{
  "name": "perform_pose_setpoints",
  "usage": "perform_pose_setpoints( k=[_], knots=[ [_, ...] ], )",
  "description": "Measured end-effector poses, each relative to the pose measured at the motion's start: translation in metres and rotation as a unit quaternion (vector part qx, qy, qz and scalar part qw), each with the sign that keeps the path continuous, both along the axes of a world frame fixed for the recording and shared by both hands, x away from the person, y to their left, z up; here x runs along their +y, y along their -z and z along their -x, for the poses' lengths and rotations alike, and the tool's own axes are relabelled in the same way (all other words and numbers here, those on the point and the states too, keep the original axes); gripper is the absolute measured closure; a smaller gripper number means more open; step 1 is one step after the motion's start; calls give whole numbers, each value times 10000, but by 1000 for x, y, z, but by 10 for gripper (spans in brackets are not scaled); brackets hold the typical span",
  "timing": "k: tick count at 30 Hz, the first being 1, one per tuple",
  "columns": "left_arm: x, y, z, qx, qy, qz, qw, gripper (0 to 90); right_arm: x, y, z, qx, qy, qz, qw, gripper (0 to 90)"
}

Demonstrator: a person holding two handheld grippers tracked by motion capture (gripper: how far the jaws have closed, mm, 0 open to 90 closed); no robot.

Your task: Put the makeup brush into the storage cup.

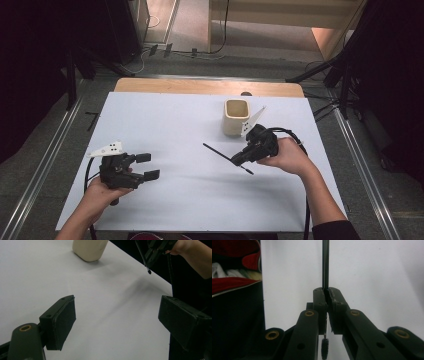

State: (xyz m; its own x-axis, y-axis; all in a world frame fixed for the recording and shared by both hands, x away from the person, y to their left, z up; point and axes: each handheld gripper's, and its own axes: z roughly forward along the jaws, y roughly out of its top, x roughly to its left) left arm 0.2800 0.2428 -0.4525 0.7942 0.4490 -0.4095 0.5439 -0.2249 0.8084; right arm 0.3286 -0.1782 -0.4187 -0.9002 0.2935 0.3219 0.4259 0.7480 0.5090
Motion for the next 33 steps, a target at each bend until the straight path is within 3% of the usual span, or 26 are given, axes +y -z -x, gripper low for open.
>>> perform_pose_setpoints(
  k=[6, 9, 13, 16, 20, 25, 33],
  knots=[
    [-4, 0, 0, 21, 88, -124, 9999, 148, -1, 4, 0, 107, 143, -168, 9997, 866],
    [-7, -4, -1, -55, 35, -314, 9995, 150, 0, 4, 1, 122, 99, -165, 9997, 865],
    [-13, -6, -2, 33, 92, -256, 9996, 150, 4, 8, 3, 204, 82, 16, 9998, 866],
    [-19, -7, -2, -33, 173, -325, 9993, 150, 6, 9, 5, 260, 63, 94, 9996, 865],
    [-25, -8, -5, 89, 291, -403, 9987, 150, 12, 9, 9, 294, -29, 213, 9993, 865],
    [-32, -11, -8, 135, 414, -347, 9984, 150, 19, 9, 14, 195, -191, 347, 9990, 865],
    [-53, -16, -9, 99, 852, -391, 9955, 151, 29, 7, 21, 191, -364, 489, 9980, 865]
  ],
)
